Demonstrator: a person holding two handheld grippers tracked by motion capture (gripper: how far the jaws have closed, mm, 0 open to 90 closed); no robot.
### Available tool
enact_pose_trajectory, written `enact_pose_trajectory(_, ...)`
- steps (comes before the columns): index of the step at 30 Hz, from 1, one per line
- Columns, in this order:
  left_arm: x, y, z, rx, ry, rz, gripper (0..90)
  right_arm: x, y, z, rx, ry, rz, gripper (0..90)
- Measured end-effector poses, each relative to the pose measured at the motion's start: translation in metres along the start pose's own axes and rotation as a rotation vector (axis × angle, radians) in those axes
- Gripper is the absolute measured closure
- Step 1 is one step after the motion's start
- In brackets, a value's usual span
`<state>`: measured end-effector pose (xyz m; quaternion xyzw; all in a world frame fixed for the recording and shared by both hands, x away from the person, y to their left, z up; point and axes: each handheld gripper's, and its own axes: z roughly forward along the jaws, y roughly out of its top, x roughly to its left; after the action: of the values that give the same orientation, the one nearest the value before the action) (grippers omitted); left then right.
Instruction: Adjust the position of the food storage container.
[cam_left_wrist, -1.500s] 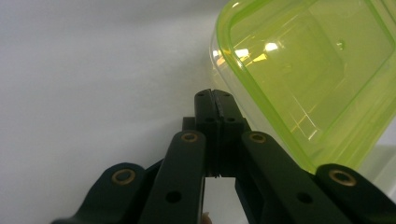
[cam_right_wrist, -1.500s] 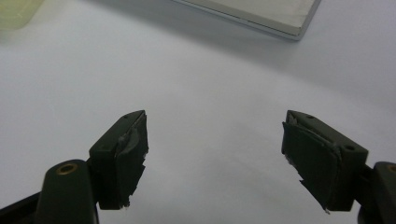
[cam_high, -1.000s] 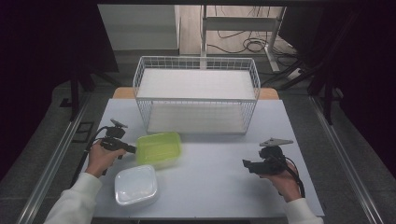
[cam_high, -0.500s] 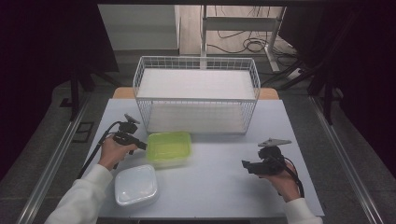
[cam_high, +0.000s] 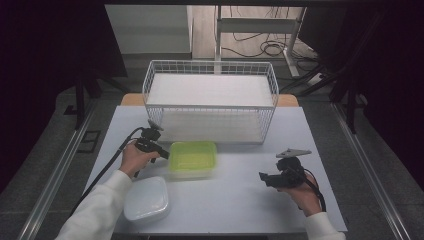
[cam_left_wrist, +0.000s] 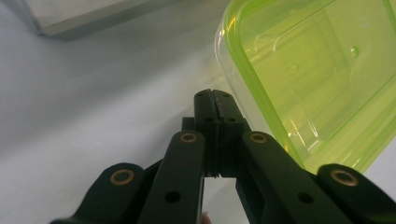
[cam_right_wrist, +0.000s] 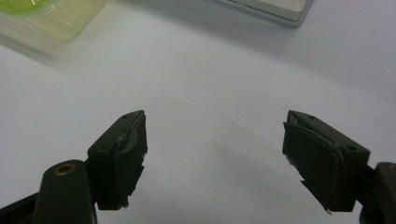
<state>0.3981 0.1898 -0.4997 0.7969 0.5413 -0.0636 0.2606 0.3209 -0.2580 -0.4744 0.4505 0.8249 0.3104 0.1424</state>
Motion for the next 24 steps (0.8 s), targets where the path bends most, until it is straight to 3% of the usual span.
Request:
enact_pose_trajectory(7,-0.005,0.006,0.004,0.006,-0.016,0.034,90.0,0.0,-0.001,0.002,0.004,-0.004,-0.003,21.8)
enact_pose_trajectory(10,-0.011,0.008,0.007,-0.002,-0.027,0.017,90.0,0.0,-0.001,0.002,0.008,-0.004,-0.005,21.8)
enact_pose_trajectory(24,-0.018,0.015,0.015,0.022,-0.037,0.049,89.8,0.0,-0.002,0.003,0.017,-0.006,-0.02,21.6)
